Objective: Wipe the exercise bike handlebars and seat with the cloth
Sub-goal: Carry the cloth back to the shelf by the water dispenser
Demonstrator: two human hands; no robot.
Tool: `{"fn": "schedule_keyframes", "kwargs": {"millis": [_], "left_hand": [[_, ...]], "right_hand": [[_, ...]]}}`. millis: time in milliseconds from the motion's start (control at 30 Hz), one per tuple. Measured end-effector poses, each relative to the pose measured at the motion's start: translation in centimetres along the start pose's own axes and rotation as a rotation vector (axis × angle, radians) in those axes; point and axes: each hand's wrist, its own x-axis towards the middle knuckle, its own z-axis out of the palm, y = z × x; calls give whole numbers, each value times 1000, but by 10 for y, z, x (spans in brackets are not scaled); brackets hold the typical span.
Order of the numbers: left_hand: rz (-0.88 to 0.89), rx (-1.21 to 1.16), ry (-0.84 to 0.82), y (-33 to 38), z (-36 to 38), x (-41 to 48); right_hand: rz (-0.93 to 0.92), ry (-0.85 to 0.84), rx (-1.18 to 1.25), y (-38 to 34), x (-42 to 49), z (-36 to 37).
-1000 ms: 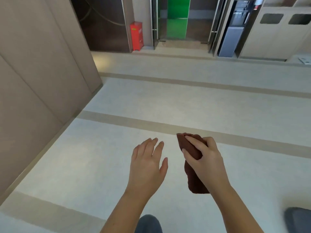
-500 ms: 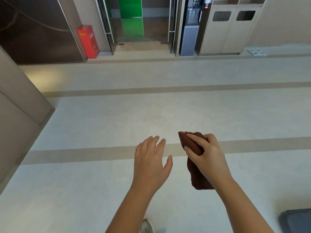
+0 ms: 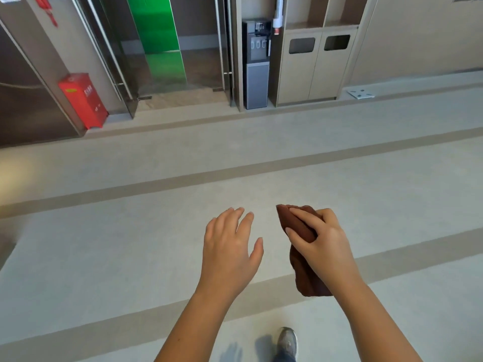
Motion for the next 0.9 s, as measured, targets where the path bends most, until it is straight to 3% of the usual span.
{"fn": "schedule_keyframes", "kwargs": {"millis": [167,367,600,900], "left_hand": [[3,-56,-64,31,52,126],[-9,-38,4,39,92,249],[-45,-70,-29,-6,148,384],[-7,-74,14,-89,200,619]], "right_hand": [[-18,10,-5,33,128,-21],[-38,-6,-3,54,265,-26],[-65,-29,17,65,416,22],[-55,-1,16,52,650,89]]}}
